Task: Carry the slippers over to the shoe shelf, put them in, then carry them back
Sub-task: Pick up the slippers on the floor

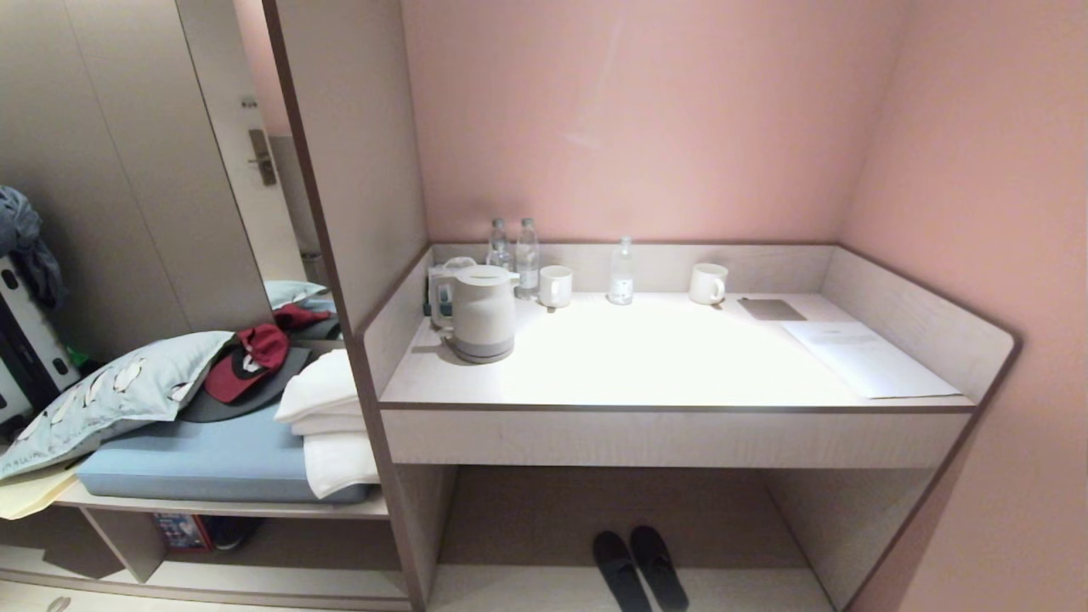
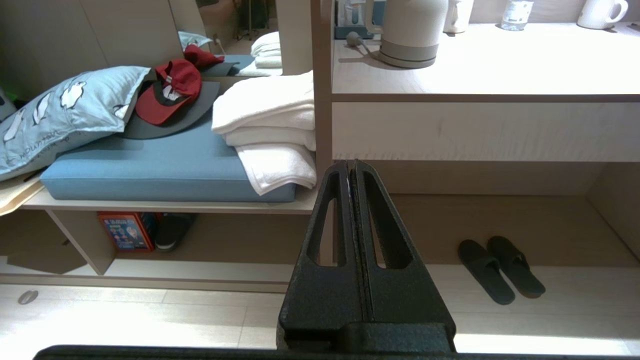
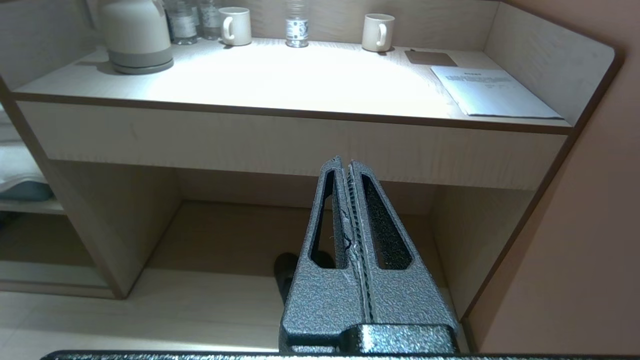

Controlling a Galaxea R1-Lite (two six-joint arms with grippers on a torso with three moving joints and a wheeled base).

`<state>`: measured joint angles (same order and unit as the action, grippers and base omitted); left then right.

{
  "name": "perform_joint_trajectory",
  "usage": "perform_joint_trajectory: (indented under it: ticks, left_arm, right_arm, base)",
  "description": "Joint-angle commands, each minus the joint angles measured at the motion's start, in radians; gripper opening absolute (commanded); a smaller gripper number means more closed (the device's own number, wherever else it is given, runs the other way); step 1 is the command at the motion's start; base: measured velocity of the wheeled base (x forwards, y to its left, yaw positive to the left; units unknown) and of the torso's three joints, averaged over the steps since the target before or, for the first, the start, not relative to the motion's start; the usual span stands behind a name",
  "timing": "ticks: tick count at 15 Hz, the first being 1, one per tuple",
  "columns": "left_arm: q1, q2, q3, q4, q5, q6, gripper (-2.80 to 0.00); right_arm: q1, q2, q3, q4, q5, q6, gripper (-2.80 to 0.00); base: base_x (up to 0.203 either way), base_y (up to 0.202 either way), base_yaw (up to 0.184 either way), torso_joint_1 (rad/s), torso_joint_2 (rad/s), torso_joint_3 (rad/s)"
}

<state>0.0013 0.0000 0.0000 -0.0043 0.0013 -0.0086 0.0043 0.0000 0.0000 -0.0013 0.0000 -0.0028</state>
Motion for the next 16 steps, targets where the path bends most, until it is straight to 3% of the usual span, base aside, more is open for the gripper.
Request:
perform_joint_trajectory:
  ticks: [1,5,16]
  left_arm:
    - [0.000,0.000,0.000,0.000,0.000,-0.001,-2.80]
    - [0.000,0.000,0.000,0.000,0.000,-0.001,-2.80]
    - [0.000,0.000,0.000,0.000,0.000,-0.001,-2.80]
  right_arm:
    - [0.000,0.002,0.002,0.000,0.000,0.000,-2.80]
    - [0.000,0.002,0.002,0.000,0.000,0.000,-2.80]
    - [0.000,0.002,0.002,0.001,0.000,0.001,-2.80]
  base:
    - [0.000,0.000,0.000,0.000,0.00,0.000]
    - [0.000,0.000,0.000,-0.092,0.21,0.116]
    - [0.000,0.000,0.000,-0.230,0.53,0.299]
